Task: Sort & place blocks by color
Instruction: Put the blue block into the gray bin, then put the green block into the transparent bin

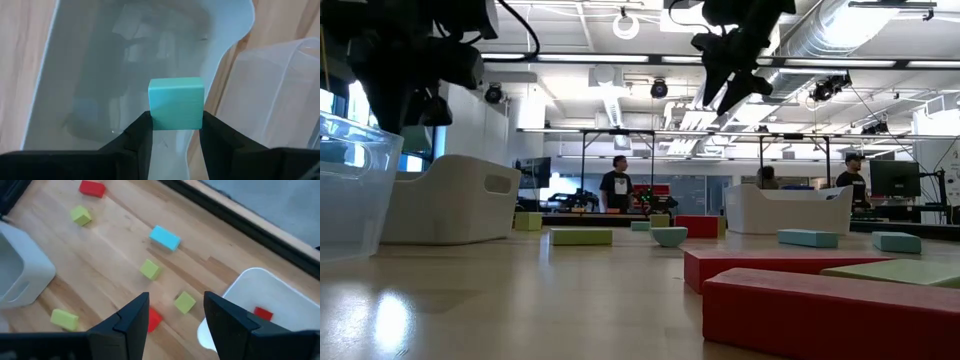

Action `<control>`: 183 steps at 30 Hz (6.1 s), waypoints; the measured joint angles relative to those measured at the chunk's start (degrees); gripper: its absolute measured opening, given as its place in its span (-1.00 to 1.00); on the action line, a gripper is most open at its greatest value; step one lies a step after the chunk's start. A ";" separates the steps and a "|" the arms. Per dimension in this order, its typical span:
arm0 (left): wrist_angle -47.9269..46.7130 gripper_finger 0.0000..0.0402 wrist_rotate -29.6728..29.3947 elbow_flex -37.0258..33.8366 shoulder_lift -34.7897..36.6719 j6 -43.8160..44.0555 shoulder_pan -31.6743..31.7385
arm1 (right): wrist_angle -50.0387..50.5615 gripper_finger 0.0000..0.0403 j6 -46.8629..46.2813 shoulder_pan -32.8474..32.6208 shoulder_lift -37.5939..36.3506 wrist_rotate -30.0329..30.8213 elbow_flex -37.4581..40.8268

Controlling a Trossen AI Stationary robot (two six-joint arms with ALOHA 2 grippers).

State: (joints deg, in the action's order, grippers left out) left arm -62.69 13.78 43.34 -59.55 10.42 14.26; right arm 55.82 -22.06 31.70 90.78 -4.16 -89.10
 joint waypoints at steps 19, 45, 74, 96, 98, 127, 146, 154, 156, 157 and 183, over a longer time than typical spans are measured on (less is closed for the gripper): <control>3.12 -0.29 -6.95 -0.29 -13.98 -7.37 -0.26 | 2.06 -0.12 -3.18 -7.79 0.00 -5.90 0.00; 1.28 0.07 -6.90 5.03 -13.43 -15.05 -0.49 | 2.59 -0.12 -11.57 -34.87 0.02 -5.25 0.00; -0.93 0.07 -5.36 11.78 -2.01 23.52 -9.37 | -0.82 0.16 9.18 -58.59 8.21 0.96 0.00; -0.30 0.07 -6.45 11.78 -2.01 31.47 -17.85 | -7.94 0.16 13.14 -63.70 21.78 -0.19 0.02; -0.33 0.07 -7.23 11.78 -2.01 31.45 -17.85 | -8.21 0.16 13.14 -63.71 22.82 -0.68 0.02; -0.49 0.07 -9.29 11.78 -2.03 31.40 -17.85 | -8.88 0.16 11.82 -63.89 32.33 -2.04 -0.26; -0.49 0.07 -9.29 11.78 -2.03 30.96 -17.85 | -7.73 -0.49 4.90 -64.87 32.79 3.58 -0.24; -0.47 0.07 -9.29 11.78 -2.03 30.96 -17.85 | -6.53 -0.49 3.85 -64.20 31.22 2.21 0.16; -0.45 0.07 -9.29 11.78 -2.03 31.26 -17.84 | -5.49 -0.50 3.40 -63.52 30.28 2.32 0.35; -0.41 0.07 -9.29 11.78 -2.03 31.69 -17.84 | -5.94 -0.50 2.82 -63.08 29.70 2.74 0.33; 25.43 0.07 -9.80 11.78 -2.05 40.15 -10.35 | -7.58 -0.50 7.33 -48.66 15.90 23.10 0.00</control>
State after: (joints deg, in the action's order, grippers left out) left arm -37.26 3.98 55.11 -61.60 50.58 3.91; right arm 48.25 -14.73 -16.96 106.68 18.94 -89.10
